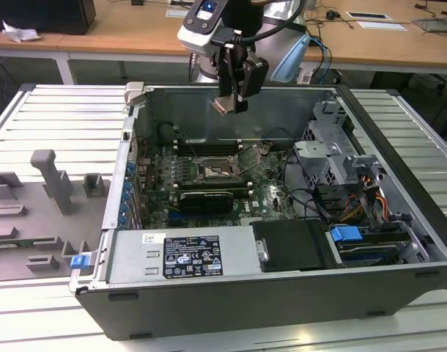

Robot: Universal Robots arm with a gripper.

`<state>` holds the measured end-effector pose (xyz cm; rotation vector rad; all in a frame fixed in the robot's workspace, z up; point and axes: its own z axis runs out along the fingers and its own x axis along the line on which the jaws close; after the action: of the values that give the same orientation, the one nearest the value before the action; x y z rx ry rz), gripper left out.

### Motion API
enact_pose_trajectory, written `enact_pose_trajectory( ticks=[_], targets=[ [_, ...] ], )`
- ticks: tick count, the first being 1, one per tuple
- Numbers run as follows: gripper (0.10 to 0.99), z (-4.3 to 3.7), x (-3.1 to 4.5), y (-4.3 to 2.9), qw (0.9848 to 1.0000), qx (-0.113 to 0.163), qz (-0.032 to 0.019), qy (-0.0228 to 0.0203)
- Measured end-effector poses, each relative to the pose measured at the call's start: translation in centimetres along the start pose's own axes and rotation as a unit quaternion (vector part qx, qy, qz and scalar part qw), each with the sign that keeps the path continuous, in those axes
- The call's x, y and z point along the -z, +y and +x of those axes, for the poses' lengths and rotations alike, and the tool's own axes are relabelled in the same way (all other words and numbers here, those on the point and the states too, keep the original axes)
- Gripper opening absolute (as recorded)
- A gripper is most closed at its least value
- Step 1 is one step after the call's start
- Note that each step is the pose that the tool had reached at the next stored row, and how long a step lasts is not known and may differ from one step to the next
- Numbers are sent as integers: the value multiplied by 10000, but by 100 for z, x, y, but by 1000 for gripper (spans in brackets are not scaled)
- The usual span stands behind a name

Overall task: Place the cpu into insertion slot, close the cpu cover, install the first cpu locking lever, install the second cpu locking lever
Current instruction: 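Place the cpu into insertion slot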

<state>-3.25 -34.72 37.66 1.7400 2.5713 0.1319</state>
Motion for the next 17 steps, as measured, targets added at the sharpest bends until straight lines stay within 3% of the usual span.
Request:
enact_pose_trajectory(
  ticks=[11, 17],
  targets=[
    [525, 0, -7, 0, 9991, -420, -9, -37],
    [525, -1, -35, -3, 9989, -477, -9, -43]
  ],
)
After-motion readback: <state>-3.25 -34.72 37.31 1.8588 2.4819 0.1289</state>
